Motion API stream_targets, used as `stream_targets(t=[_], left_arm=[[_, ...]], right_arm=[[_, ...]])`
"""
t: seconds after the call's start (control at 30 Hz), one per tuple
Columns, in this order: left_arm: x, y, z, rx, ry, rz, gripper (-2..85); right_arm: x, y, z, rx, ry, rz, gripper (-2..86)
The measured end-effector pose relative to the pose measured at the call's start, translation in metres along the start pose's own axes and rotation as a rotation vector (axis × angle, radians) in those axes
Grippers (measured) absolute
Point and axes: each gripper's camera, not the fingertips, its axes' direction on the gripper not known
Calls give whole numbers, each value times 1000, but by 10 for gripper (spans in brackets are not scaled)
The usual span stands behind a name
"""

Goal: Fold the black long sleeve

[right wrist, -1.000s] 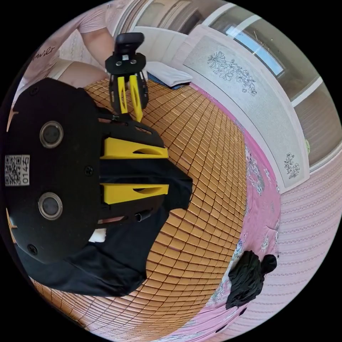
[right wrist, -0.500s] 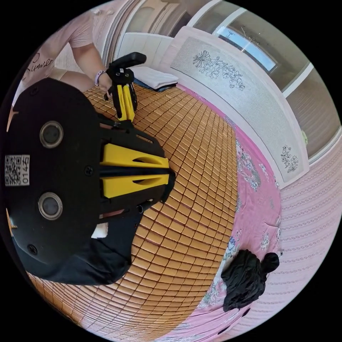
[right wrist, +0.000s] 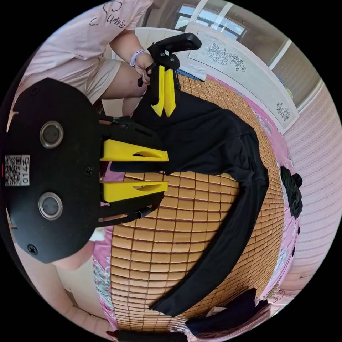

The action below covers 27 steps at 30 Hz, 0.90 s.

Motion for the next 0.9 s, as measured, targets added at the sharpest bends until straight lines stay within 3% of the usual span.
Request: stream_targets(t=[0.13, 0.23, 0.4, 0.57, 0.7, 0.9], left_arm=[[36, -26, 37, -121, -145, 98, 59], [42, -39, 50, -221, -143, 143, 13], [49, -51, 33, -161, -146, 130, -8], [60, -58, 24, -124, -175, 161, -10], [62, -62, 37, -173, -179, 151, -10], [73, -67, 40, -176, -148, 153, -10]], right_arm=[[9, 10, 10, -9, 0, 21, 59], [19, 6, 0, 60, -52, 9, 12], [47, 7, -18, 86, -262, 42, 3], [60, 8, -44, 191, -269, 21, 26], [53, -3, -26, 5, -282, -20, 74], [54, -8, -26, -108, -222, -34, 21]])
